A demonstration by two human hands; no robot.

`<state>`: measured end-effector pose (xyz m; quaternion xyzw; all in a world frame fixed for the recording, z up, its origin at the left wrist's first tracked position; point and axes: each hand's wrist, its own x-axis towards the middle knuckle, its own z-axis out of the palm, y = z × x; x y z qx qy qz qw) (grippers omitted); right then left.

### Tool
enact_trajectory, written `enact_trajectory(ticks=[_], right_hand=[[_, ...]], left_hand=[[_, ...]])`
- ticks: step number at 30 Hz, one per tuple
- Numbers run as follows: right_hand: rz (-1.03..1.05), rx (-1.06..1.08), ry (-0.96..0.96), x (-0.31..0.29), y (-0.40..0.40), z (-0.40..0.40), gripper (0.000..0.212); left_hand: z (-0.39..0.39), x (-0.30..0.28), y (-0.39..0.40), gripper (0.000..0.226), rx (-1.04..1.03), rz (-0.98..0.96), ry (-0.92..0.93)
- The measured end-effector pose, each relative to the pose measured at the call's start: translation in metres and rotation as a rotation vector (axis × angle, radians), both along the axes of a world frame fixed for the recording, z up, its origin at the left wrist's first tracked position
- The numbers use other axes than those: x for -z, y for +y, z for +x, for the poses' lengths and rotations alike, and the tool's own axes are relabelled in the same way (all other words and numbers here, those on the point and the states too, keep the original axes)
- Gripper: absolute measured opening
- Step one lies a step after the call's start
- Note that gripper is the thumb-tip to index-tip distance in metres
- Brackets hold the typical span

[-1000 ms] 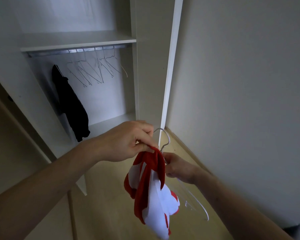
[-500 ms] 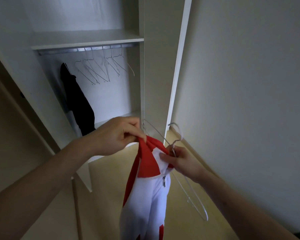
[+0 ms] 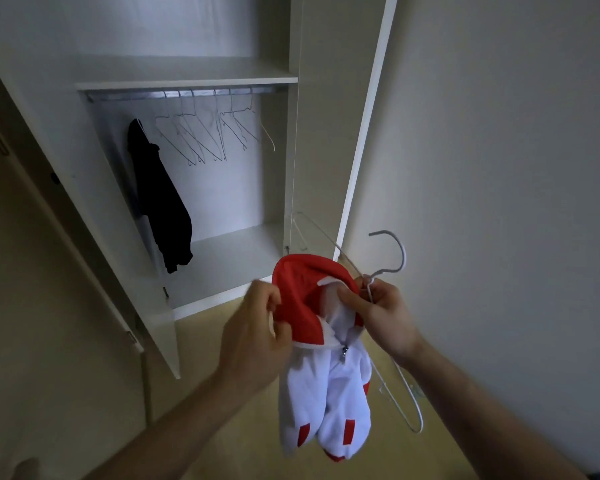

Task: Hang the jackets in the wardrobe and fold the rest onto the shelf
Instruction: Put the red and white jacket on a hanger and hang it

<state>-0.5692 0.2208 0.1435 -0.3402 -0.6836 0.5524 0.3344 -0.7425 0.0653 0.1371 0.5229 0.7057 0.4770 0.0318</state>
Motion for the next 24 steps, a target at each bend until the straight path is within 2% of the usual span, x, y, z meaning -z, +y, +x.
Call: enact_trajectory(ticks=[2,3,5,7,10,13,16,18,21,24], right_hand=[[0.001,0.049,0.004,0.0,-0.001,0.002,0.052],[0.004,0.078,0.015,0.0,-0.001,0.002,0.049],[0.004,0.123,0.041,0.0,-0.003,0.002,0.038],[-0.006,0.135,0.04,-0.001,-0.005,0.001,0.029],[-0.012,0.159,0.037,-0.003,-0.006,0.003,0.022],[-0.015,0.187,0.048,-0.005,-0.005,0.01,0.015],[-0.047,0.266,0.068,-0.008,-0.002,0.017,0.021],[-0.085,0.342,0.11,-0.01,0.002,0.021,0.025],[-0.105,0.456,0.142,-0.017,0.009,0.03,0.019],[-0.049,0.462,0.14,-0.02,0.012,0.032,0.02]], left_hand=[[0.022,0.015,-0.009,0.016,0.076,-0.028,0.017],[0.031,0.023,-0.011,0.009,0.114,-0.108,0.041],[0.044,0.036,-0.006,0.024,0.185,-0.304,0.034],[0.052,0.044,0.005,0.041,0.222,-0.407,-0.103],[0.054,0.047,0.027,0.033,0.195,-0.367,-0.223],[0.055,0.049,0.039,0.032,0.15,-0.312,-0.196],[0.054,0.05,0.04,0.023,0.171,-0.26,-0.111],[0.05,0.054,0.034,0.028,0.2,-0.27,-0.037],[0.039,0.072,0.02,0.036,0.297,-0.471,0.068],[0.026,0.085,0.009,0.025,0.31,-0.653,0.052]])
